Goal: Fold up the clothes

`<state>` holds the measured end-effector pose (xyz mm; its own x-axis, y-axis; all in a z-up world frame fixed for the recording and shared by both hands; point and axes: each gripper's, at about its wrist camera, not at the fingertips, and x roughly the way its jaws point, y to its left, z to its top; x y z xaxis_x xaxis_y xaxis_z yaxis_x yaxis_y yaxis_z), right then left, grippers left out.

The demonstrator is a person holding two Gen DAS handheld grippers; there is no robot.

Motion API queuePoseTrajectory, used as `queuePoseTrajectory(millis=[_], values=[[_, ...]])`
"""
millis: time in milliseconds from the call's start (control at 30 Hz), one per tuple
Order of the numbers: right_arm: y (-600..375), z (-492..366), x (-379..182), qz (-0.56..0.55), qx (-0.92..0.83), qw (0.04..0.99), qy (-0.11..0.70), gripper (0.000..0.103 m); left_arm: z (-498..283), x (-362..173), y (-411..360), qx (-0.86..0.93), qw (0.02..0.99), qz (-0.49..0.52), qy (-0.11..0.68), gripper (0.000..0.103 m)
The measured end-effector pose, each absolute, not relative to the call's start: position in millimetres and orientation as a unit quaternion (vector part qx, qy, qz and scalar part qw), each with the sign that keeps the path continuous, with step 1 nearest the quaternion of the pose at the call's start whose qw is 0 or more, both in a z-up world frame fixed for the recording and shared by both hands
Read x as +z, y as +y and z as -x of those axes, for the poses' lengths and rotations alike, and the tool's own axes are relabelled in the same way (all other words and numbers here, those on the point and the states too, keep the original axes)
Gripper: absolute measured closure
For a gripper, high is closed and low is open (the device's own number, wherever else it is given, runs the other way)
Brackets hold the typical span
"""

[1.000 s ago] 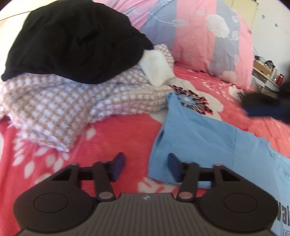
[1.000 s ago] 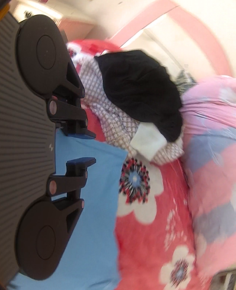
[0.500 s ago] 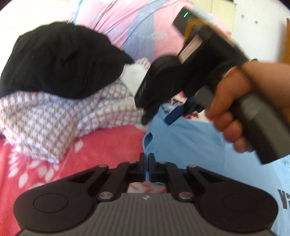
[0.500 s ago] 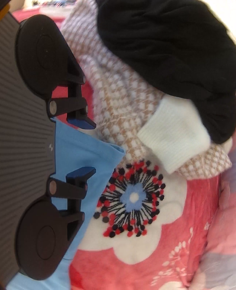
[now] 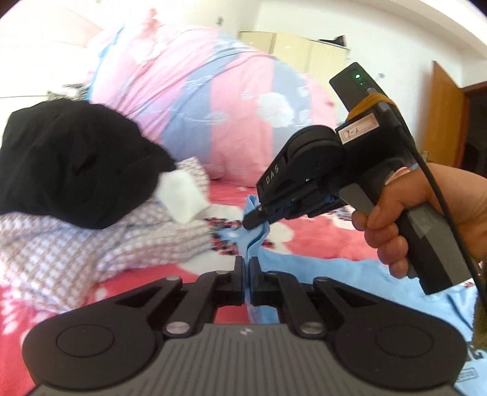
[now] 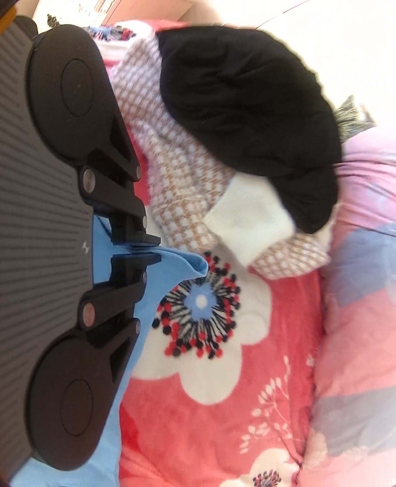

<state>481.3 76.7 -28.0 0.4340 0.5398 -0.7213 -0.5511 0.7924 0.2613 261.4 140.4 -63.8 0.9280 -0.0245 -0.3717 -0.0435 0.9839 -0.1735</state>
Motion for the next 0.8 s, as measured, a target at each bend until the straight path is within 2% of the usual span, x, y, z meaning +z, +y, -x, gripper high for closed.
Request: queuePoseTrajectory(millis=[367,800], values=[[-23,-451,-15,-0.038,0.308,0.873,0.377,0.1,-258,-67,71,-0.103,0.973,0.024,0.206,0.1],[-105,-437,-75,-0.1,0.24,0.885,0.385,0.1,-260,-95,22,-0.134,0.954,-0.04,0.264,0.1]])
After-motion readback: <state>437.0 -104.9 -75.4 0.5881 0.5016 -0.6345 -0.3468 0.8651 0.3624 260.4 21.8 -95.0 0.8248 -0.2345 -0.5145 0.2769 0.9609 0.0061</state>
